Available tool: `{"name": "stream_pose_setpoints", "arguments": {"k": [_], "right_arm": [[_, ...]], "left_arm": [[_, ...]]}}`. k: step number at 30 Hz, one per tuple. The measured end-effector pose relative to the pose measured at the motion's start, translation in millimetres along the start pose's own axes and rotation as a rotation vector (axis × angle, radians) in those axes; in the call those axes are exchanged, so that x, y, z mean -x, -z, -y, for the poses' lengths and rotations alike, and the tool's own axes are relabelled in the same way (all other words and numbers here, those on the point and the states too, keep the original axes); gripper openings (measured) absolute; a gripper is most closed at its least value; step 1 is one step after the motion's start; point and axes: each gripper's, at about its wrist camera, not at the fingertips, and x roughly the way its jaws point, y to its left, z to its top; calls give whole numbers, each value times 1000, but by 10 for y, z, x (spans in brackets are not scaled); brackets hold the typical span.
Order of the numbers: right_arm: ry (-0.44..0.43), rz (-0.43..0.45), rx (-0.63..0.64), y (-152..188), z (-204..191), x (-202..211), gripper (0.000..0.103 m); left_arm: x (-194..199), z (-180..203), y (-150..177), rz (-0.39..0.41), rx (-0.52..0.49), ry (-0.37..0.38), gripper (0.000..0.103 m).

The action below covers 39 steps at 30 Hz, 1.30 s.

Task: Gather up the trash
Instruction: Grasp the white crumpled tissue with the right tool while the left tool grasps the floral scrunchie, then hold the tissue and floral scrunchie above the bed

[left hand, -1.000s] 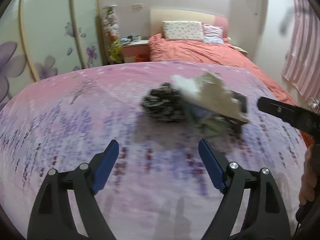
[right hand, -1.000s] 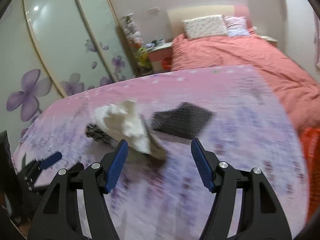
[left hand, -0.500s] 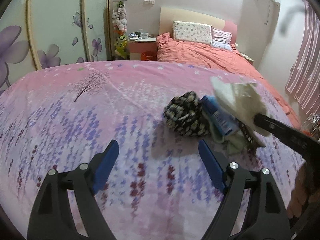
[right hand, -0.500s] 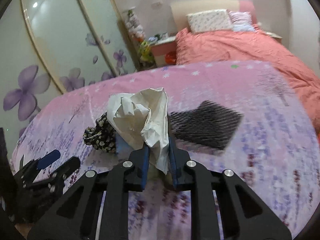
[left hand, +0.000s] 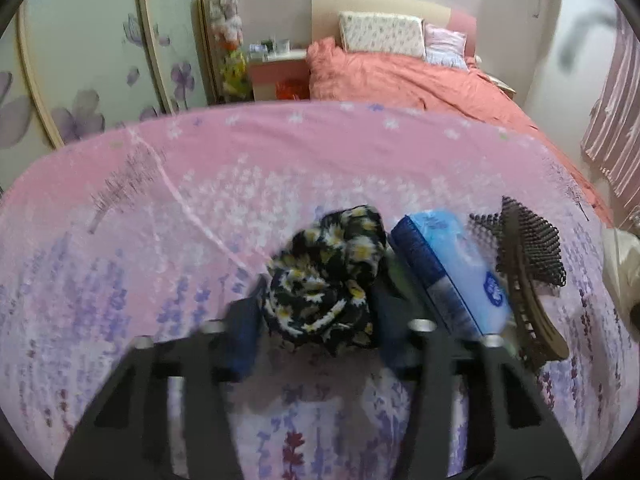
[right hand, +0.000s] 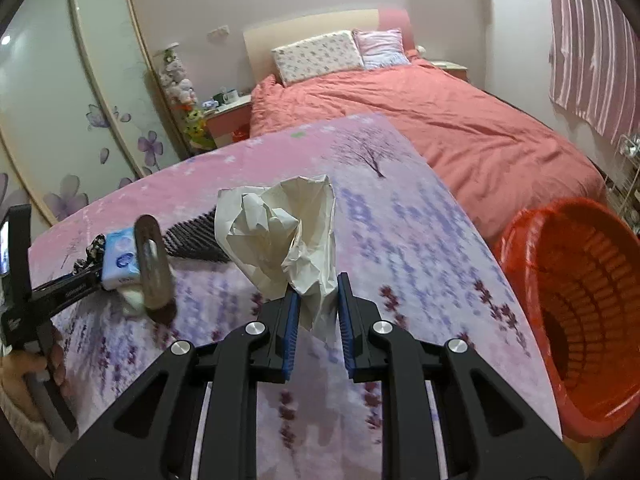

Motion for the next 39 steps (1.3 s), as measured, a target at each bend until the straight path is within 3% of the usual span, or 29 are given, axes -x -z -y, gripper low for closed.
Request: {"name": "stream_pose_setpoints", "arguments": {"k": [2,10,13,15,16,23,27,39], "right_arm": [[-5,-8,-6,23,22,-9,19],[-56,-36,21,199,-23,67,21],[-80,-50,39,225,-49,65,35],[-81,-51,50,233,-84,57,60],[-75,-48,54,231,-98,58,61],[-30,-78,83,221,-216,-103,63],[-22,-111,79,210,-248,-186,52],[10,-119,107,232,-303,-200,53]], "left_arm": [[32,-33,14,8,12,31,19],[508,-95,494,18,-39,113,22],[597,-111,658,8,-31,133,32],[599,-87,691,6,-40,126,40],[587,-74,693,6,-42,114,44],[476,73,651,0,-48,77,47],[440,160,650,1,-72,28,47],[402,166,604,-9,-62,-17,57]]}}
